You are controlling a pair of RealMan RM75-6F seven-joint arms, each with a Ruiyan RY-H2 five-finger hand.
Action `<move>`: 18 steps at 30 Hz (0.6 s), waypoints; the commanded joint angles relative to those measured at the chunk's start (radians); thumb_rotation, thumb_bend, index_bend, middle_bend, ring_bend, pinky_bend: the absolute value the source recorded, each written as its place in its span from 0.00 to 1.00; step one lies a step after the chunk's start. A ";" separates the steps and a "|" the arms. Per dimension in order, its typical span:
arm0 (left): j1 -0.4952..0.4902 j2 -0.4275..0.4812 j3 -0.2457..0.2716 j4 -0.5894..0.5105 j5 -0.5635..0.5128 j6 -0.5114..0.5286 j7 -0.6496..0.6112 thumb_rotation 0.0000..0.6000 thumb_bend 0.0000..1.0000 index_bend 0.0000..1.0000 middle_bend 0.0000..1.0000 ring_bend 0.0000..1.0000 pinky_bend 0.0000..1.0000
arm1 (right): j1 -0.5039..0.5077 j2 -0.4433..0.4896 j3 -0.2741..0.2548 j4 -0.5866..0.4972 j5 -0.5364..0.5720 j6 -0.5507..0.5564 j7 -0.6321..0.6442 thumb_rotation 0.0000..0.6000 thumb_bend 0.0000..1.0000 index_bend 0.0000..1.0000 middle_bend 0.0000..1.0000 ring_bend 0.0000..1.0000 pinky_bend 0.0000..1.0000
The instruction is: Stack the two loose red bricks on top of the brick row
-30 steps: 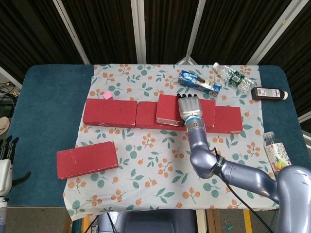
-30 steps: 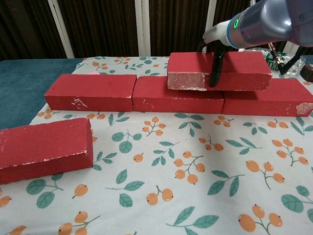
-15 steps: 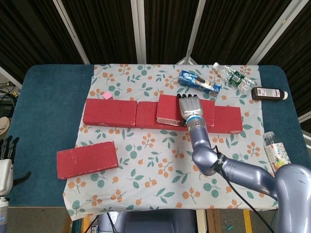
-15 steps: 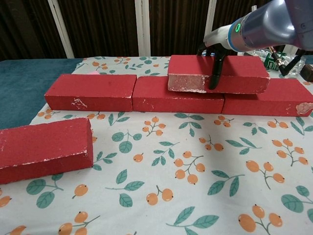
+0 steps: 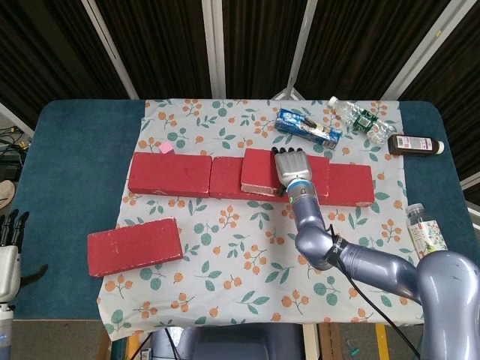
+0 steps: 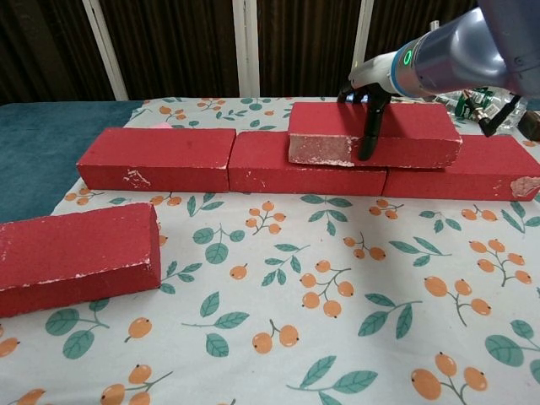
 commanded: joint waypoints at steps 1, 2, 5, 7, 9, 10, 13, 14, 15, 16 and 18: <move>0.000 -0.001 0.000 0.000 -0.001 -0.001 0.001 1.00 0.01 0.04 0.01 0.00 0.14 | 0.005 0.000 -0.010 0.008 0.002 -0.006 0.012 1.00 0.15 0.33 0.42 0.43 0.22; -0.001 -0.001 0.000 0.000 -0.001 -0.002 0.002 1.00 0.01 0.04 0.01 0.00 0.14 | 0.006 -0.001 -0.013 0.011 0.002 -0.010 0.017 1.00 0.15 0.33 0.42 0.43 0.22; -0.001 -0.003 0.002 -0.001 0.001 -0.002 0.007 1.00 0.01 0.04 0.01 0.00 0.14 | 0.011 -0.005 -0.025 0.027 0.005 -0.023 0.031 1.00 0.15 0.33 0.41 0.43 0.22; -0.001 -0.003 0.002 -0.001 0.001 -0.001 0.008 1.00 0.01 0.04 0.00 0.00 0.14 | 0.013 -0.008 -0.033 0.033 0.005 -0.030 0.041 1.00 0.15 0.33 0.41 0.43 0.22; -0.001 -0.005 0.002 -0.001 0.001 0.000 0.010 1.00 0.01 0.04 0.00 0.00 0.14 | 0.016 -0.011 -0.043 0.040 0.006 -0.036 0.046 1.00 0.15 0.33 0.42 0.43 0.22; -0.001 -0.006 0.002 0.000 0.001 0.000 0.011 1.00 0.01 0.04 0.00 0.00 0.14 | 0.017 -0.013 -0.047 0.044 0.006 -0.038 0.049 1.00 0.15 0.33 0.42 0.43 0.22; -0.003 -0.008 0.002 0.002 -0.003 -0.004 0.016 1.00 0.01 0.04 0.00 0.00 0.14 | 0.021 -0.018 -0.055 0.054 0.005 -0.046 0.063 1.00 0.15 0.33 0.42 0.43 0.22; -0.003 -0.008 0.002 0.002 -0.003 -0.005 0.017 1.00 0.01 0.04 0.00 0.00 0.14 | 0.022 -0.018 -0.058 0.057 0.005 -0.048 0.066 1.00 0.15 0.33 0.42 0.43 0.22; -0.004 -0.008 0.002 0.002 -0.003 -0.006 0.018 1.00 0.01 0.04 0.00 0.00 0.14 | 0.024 -0.019 -0.062 0.060 0.003 -0.051 0.072 1.00 0.15 0.33 0.42 0.43 0.22; -0.004 -0.009 0.001 0.002 -0.003 -0.006 0.018 1.00 0.01 0.04 0.00 0.00 0.14 | 0.025 -0.019 -0.065 0.062 0.001 -0.052 0.076 1.00 0.15 0.33 0.42 0.43 0.22; -0.004 -0.009 0.001 0.002 -0.003 -0.005 0.019 1.00 0.01 0.04 0.00 0.00 0.14 | 0.026 -0.018 -0.069 0.064 -0.002 -0.054 0.085 1.00 0.15 0.33 0.42 0.42 0.22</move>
